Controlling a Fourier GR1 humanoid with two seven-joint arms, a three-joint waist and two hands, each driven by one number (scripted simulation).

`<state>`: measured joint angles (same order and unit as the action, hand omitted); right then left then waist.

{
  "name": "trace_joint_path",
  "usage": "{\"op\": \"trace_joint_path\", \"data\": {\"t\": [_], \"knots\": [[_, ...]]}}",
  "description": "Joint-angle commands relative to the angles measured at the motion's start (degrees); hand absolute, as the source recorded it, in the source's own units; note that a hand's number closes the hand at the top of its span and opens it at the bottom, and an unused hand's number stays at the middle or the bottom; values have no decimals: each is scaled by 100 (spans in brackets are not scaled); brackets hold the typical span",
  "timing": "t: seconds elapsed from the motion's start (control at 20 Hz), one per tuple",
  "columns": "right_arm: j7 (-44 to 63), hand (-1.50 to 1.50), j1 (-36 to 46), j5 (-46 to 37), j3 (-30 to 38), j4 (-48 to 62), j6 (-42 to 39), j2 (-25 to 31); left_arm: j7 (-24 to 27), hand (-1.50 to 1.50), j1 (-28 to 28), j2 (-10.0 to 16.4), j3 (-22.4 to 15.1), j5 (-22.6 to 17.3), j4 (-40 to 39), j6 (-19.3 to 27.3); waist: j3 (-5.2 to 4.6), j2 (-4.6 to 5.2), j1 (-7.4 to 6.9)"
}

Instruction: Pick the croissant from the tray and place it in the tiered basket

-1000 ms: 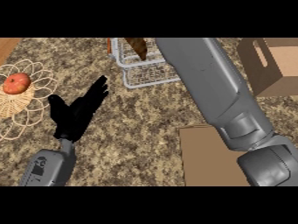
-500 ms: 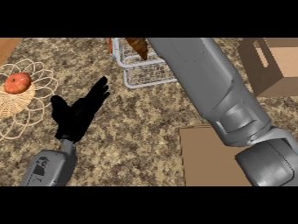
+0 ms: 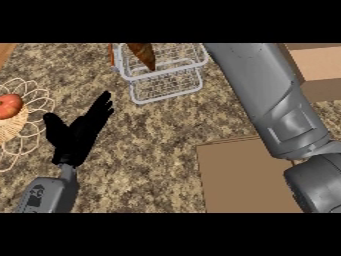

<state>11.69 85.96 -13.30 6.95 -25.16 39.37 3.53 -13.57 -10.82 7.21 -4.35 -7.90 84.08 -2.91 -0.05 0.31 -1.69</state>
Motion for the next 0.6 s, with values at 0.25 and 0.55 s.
{"op": "trace_joint_path", "data": {"t": [0.25, 0.55], "knots": [[328, -150, -1282, 327, -178, -1446, -2104, 1269, -117, 0, 115, 78, 240, -23, 170, 160, 14, -151, 482], [471, -150, -2364, 886, -115, -2733, -3827, 2330, 122, 0, 541, 112, 351, -99, 215, 94, 11, -188, 611]]}}
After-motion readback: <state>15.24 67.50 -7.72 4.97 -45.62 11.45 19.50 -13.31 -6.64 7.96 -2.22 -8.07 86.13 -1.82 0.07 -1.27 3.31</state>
